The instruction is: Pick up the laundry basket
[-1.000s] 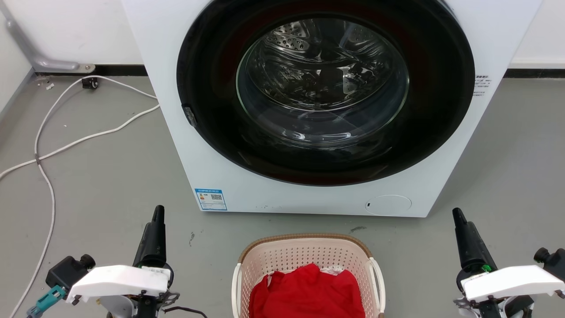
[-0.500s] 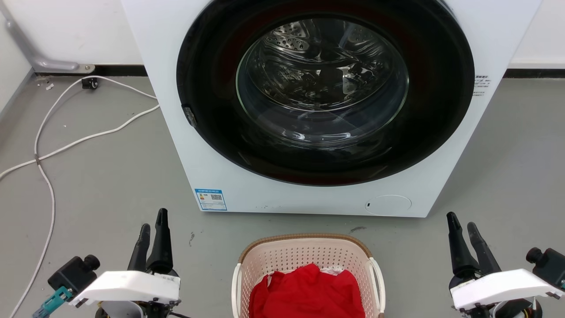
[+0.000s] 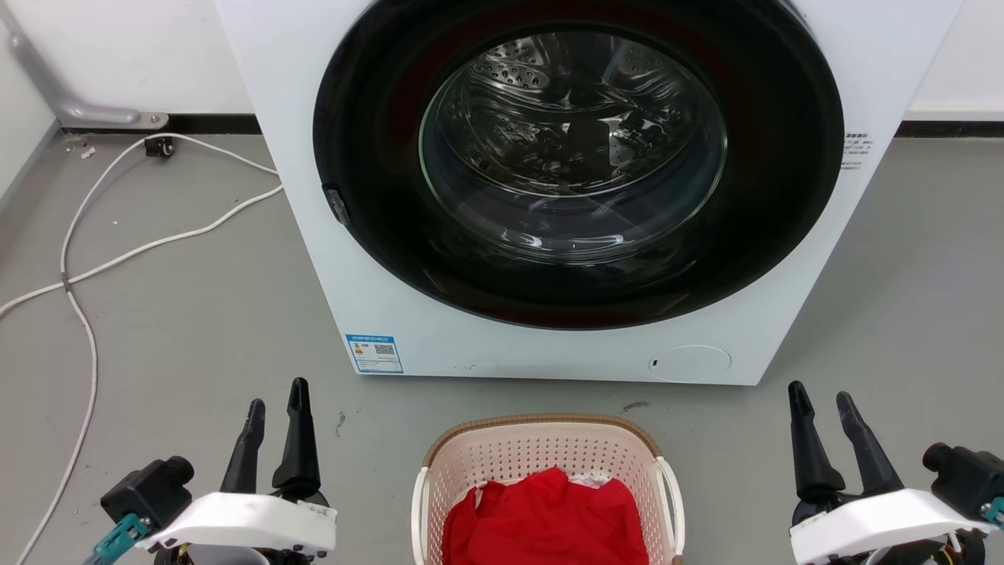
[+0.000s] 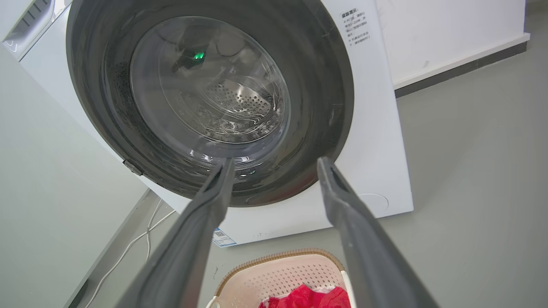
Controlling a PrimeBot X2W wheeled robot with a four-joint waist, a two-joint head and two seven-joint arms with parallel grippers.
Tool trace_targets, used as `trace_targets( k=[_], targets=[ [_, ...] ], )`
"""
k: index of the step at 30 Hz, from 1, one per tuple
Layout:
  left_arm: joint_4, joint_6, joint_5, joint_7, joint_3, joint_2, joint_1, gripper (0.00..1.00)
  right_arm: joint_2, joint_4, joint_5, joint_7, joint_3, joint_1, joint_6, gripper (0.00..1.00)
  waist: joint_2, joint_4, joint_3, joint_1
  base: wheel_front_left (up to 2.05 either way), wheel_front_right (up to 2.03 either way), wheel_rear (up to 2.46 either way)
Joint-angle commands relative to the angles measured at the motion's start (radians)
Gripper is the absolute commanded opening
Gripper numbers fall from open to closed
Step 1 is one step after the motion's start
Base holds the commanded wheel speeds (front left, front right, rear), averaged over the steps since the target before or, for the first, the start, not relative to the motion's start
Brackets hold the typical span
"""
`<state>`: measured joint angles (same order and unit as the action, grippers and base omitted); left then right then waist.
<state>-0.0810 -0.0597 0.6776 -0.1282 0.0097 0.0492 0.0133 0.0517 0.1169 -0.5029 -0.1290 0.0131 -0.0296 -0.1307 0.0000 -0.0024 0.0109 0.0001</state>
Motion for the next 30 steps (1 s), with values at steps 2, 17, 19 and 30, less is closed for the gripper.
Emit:
trace_targets(
  k=[2, 17, 19, 30],
  targets=[
    [0.019, 0.006, -0.068, -0.021, -0.002, 0.002, 0.008, 1.00, 0.000, -0.020, 0.076, -0.021, -0.004, -0.011, 0.000, 1.00, 0.0000, -0.001, 0.001, -0.0001, 0.00, 0.00, 0.00],
    [0.017, 0.026, -0.214, -0.058, -0.017, 0.002, 0.029, 1.00, -0.001, -0.017, 0.243, -0.058, -0.013, -0.032, 0.000, 1.00, 0.0000, -0.005, 0.000, -0.0001, 0.00, 0.00, 0.00],
    [0.016, 0.026, -0.232, -0.063, -0.019, 0.002, 0.031, 1.00, -0.001, -0.018, 0.263, -0.062, -0.014, -0.034, 0.000, 1.00, 0.0000, -0.005, 0.000, -0.0001, 0.00, 0.00, 0.00],
    [0.009, 0.041, -0.327, -0.087, -0.025, 0.002, 0.042, 1.00, -0.001, -0.018, 0.362, -0.087, -0.018, -0.049, 0.000, 1.00, 0.0000, -0.006, -0.004, -0.0001, 0.00, 0.00, 0.00]
  ],
)
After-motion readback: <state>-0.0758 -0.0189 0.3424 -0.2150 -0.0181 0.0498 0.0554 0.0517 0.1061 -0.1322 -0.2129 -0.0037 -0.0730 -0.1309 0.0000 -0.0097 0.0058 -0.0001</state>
